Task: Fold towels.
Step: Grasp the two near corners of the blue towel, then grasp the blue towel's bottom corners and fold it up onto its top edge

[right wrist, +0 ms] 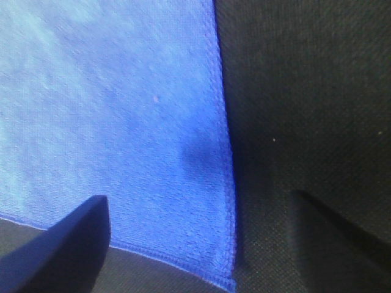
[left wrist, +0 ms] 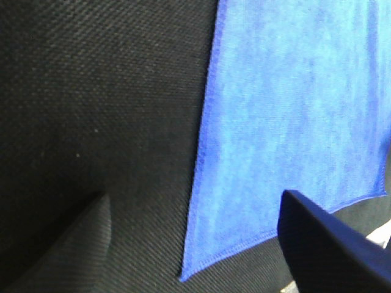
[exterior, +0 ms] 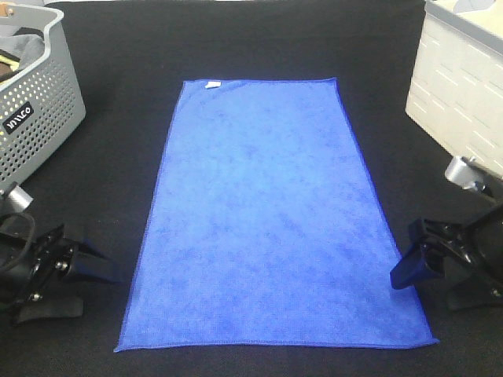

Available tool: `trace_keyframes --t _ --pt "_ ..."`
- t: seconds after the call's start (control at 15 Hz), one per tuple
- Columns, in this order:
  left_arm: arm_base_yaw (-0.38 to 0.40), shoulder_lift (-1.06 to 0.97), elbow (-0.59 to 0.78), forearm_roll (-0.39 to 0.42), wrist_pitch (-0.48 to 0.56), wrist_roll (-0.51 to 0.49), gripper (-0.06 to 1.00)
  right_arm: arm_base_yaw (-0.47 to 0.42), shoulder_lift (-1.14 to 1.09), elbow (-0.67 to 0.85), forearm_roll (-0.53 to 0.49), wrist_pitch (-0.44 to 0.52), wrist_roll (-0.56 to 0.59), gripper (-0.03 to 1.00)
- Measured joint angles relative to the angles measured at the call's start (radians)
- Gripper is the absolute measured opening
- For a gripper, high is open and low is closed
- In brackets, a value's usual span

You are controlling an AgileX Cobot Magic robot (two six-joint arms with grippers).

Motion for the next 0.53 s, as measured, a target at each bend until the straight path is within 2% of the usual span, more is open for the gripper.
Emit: trace_keyframes --t 0.07,0.13,0.27,0.47,0.53 --pt "0.0 0.0 0.0 0.0 0.0 0.0 0.72 0.0 0.0 0.0 0.0 0.0 0.0 0.75" --pt "-0.008 0.043 -0.001 -0.06 0.041 0.07 0.69 0.0 0.058 -0.001 0.051 -0.006 -0.058 0.72" --pt "-0.029 0.056 -0.005 -0.081 0.046 0.1 0.68 -0.001 0.086 -0.002 0.091 -0.006 -0.101 0.71" --pt "-0.132 0.094 -0.055 -0.122 0.046 0.118 0.65 -0.001 0.145 -0.011 0.239 0.014 -0.231 0.69" --pt "-0.159 0.107 -0.076 -0.13 0.045 0.11 0.64 -0.001 0.167 -0.011 0.295 0.028 -0.281 0.65"
